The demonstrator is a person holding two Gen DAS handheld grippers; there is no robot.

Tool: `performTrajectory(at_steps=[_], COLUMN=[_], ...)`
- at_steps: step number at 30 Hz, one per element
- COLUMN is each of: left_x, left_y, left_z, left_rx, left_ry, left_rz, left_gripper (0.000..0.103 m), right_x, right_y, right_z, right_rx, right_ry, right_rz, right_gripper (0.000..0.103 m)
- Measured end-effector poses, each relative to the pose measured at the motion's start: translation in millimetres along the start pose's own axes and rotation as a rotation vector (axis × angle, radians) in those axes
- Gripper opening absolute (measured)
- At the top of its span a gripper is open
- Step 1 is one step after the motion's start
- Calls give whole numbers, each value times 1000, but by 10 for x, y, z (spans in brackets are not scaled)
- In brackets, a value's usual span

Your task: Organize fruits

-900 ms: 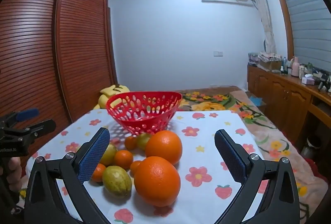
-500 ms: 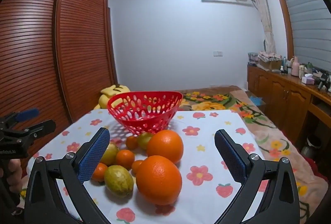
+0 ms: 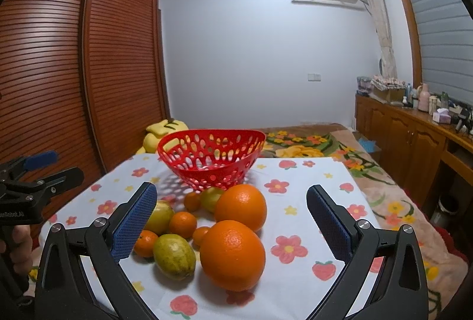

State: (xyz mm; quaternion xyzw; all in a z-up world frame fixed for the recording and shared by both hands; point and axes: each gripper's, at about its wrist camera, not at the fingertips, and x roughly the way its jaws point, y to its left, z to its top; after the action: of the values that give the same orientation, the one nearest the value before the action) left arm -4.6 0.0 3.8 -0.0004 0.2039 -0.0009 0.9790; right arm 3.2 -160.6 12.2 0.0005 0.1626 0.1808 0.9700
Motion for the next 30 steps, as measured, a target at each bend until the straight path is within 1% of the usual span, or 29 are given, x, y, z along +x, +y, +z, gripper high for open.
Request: performTrajectory(at_steps=[30], left_x=[-95], left_y=[-14], left_z=[24], left_rx=[7], left_ry=[-8], left_rz=[4], left_gripper=[103], right_x=[-26], right_y=[45], right_z=[35], right_rx=[-5], right_ry=[-5], right_rz=[2], right_gripper=[103])
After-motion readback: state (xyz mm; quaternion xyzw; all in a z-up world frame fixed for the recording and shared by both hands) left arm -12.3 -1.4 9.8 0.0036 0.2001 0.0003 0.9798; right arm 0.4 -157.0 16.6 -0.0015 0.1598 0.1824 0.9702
